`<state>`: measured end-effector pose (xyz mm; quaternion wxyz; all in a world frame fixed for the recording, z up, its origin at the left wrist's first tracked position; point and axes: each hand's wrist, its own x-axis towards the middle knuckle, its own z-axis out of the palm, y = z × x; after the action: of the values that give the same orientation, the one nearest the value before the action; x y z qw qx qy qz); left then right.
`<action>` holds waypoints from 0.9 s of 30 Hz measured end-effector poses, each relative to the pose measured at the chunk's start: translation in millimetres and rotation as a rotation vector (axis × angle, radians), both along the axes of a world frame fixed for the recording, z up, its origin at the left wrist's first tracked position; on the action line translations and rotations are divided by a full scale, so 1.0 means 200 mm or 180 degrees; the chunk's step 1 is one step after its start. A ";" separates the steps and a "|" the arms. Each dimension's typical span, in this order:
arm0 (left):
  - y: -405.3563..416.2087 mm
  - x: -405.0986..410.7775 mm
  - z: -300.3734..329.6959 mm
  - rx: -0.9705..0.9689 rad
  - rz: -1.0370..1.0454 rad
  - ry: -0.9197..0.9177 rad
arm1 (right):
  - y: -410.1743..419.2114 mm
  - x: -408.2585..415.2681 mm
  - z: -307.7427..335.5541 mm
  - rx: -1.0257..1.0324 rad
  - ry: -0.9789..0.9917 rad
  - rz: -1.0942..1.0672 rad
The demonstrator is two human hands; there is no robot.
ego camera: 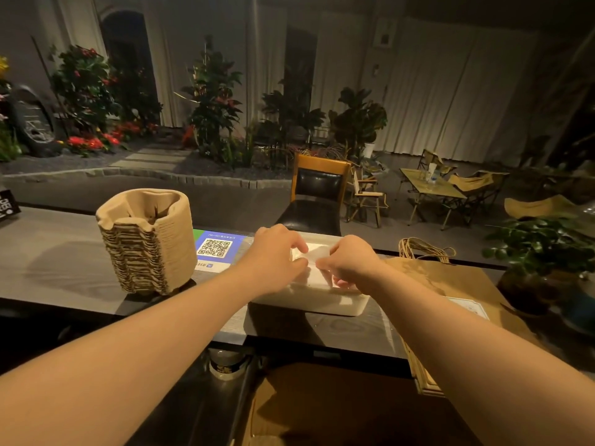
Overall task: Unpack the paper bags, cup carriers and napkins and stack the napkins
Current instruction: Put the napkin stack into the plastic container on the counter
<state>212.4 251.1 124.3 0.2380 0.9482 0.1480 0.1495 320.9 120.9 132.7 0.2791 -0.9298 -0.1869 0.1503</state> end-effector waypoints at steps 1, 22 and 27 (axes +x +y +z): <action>0.00 0.01 -0.01 0.0043 -0.0014 0.0050 | 0.00 0.00 -0.01 -0.0012 -0.0074 0.0052; -0.18 -0.13 -0.02 -0.0118 0.0060 -0.0502 | -0.28 -0.30 0.04 0.0990 -0.1237 0.0348; -0.37 -0.38 -0.01 -0.0188 -0.0050 -0.0761 | -0.53 -0.55 0.07 0.1078 -0.1452 0.0650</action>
<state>136.8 178.0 122.7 0.2829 0.9173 0.1155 0.2552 210.5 14.9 145.7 0.3644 -0.8562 -0.3597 -0.0685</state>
